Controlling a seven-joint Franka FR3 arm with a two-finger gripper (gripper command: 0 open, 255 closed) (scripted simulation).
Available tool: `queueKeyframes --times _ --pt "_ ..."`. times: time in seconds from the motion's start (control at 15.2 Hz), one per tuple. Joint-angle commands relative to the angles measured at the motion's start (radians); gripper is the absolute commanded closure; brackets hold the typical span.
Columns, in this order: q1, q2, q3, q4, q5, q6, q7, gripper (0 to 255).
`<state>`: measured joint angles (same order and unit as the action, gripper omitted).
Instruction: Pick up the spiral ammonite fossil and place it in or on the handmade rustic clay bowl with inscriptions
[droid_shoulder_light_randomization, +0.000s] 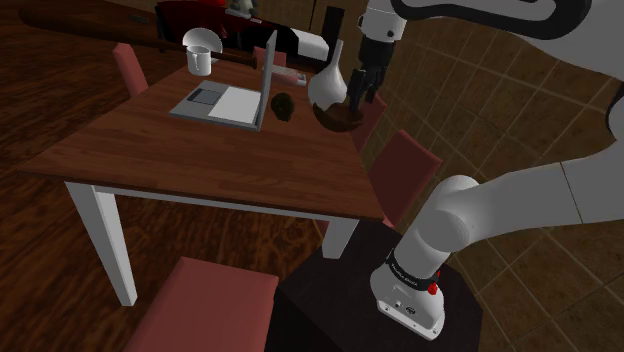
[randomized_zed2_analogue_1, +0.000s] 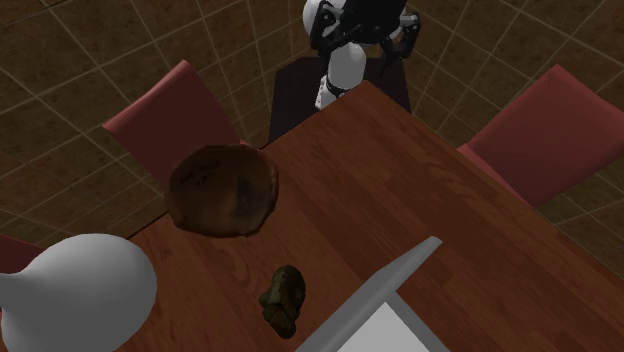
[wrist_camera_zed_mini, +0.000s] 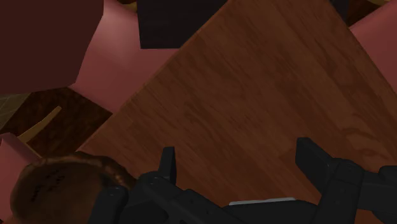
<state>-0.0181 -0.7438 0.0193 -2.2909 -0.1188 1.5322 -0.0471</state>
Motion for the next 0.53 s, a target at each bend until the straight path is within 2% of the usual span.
queueKeyframes --times 0.0,0.46 --pt "0.0 0.0 0.0 0.0 0.0 0.0 0.0 0" --pt "-0.019 0.248 -0.04 0.107 -0.009 0.153 -0.009 0"
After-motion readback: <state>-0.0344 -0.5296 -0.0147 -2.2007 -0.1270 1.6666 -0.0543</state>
